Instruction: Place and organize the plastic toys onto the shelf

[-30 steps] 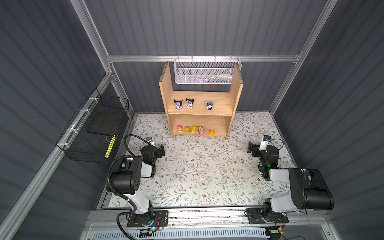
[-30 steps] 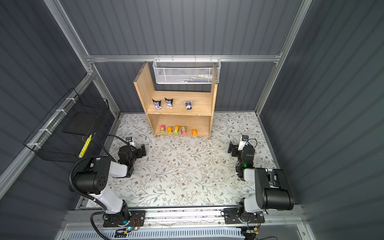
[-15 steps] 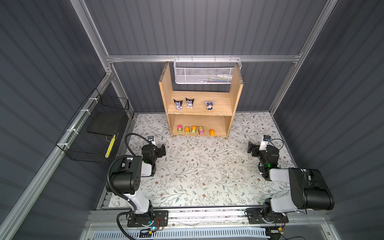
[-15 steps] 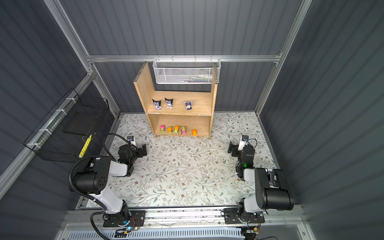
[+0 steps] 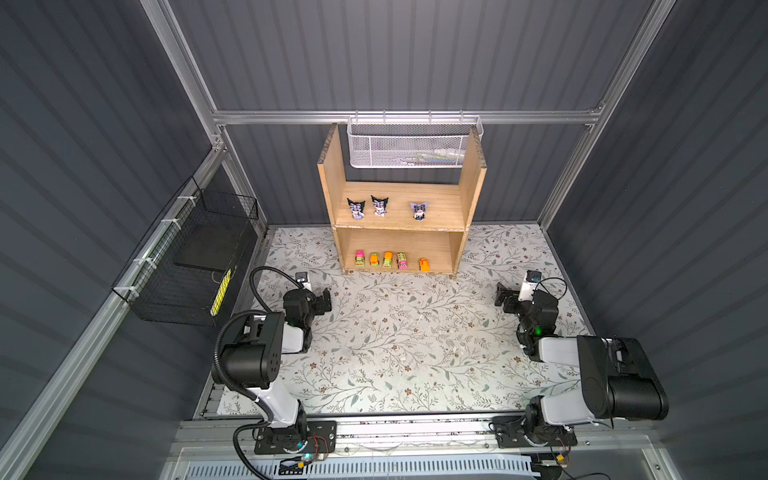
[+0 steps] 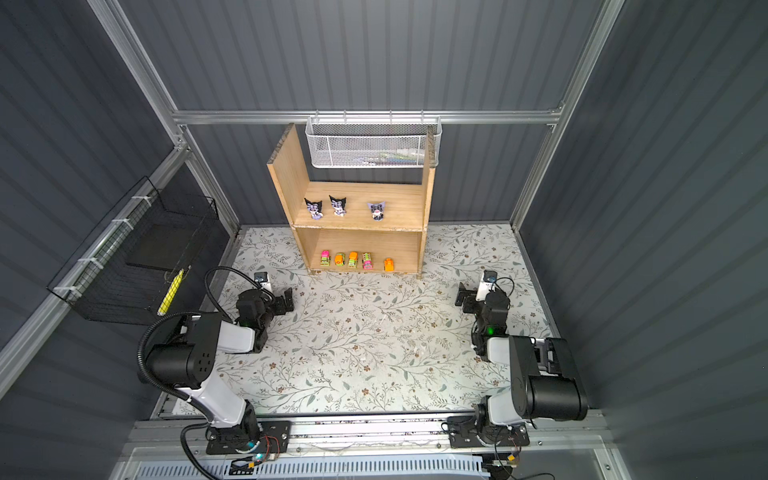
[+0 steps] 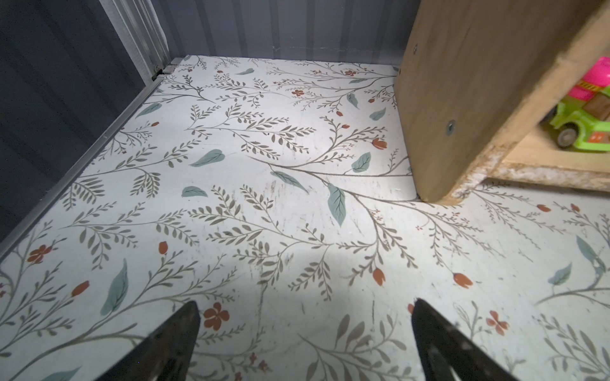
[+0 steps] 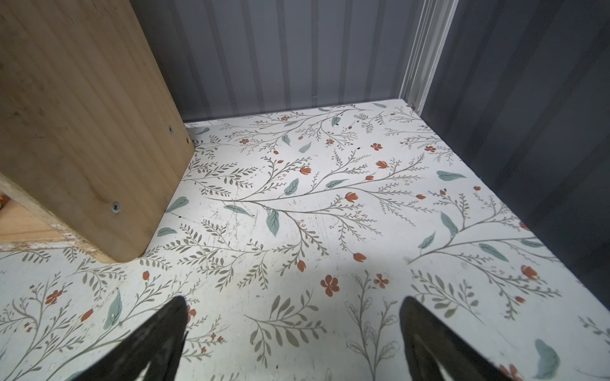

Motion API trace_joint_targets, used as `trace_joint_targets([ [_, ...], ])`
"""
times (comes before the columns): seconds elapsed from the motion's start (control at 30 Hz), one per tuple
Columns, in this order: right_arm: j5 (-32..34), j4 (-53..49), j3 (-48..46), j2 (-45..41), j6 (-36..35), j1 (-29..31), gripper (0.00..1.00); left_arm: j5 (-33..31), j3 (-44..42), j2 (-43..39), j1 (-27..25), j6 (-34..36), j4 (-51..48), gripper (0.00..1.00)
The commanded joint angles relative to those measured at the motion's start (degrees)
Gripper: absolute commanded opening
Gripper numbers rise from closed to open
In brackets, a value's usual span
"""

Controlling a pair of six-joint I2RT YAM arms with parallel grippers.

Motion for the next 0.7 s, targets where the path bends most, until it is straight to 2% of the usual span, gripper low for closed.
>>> trace_joint_targets([
  [0.0, 0.18, 1.48, 0.69, 0.08, 0.17, 0.21, 0.99, 0.83, 1.07, 0.79, -0.1, 1.37, -0.35, 1.0],
  [0.67, 0.22, 1.48, 0.71, 0.04, 0.17, 0.21, 0.99, 0.27, 1.66, 1.01, -0.9, 2.14, -1.23, 1.0],
])
